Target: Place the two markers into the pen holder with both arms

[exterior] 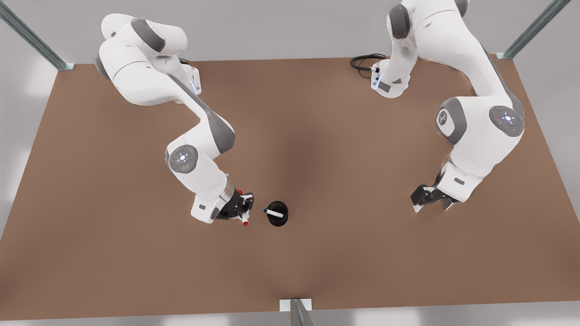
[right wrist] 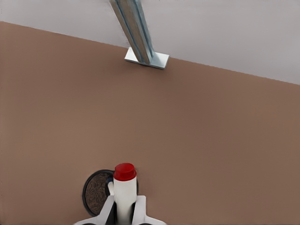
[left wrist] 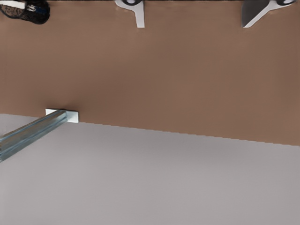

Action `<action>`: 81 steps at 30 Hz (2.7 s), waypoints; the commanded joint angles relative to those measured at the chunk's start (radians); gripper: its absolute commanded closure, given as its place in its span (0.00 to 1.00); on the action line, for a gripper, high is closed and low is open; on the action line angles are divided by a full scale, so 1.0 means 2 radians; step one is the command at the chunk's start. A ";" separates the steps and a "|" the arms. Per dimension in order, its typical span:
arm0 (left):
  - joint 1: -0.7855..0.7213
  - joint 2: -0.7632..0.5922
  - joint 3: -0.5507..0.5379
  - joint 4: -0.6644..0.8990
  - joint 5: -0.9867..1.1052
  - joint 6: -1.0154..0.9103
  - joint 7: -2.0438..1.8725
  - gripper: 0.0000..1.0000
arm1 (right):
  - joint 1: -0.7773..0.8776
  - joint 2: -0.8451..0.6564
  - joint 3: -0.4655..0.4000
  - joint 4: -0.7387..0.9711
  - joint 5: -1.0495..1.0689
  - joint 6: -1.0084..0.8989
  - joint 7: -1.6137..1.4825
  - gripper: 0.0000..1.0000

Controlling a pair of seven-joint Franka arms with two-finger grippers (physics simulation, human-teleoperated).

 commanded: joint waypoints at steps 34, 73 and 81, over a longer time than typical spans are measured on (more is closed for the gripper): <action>0.296 -0.095 -0.352 -0.045 0.214 -0.181 0.018 0.00 | 0.053 0.041 -0.045 -0.134 -0.303 0.380 0.271 0.77; 0.294 -0.098 -0.350 -0.023 0.206 -0.209 0.007 0.00 | 0.042 -0.246 -0.230 -0.082 0.084 -0.184 -0.109 0.00; 0.295 -0.080 -0.350 -0.013 0.208 -0.207 0.005 0.00 | 0.067 -0.258 -0.311 -0.101 0.109 -0.289 -0.152 0.00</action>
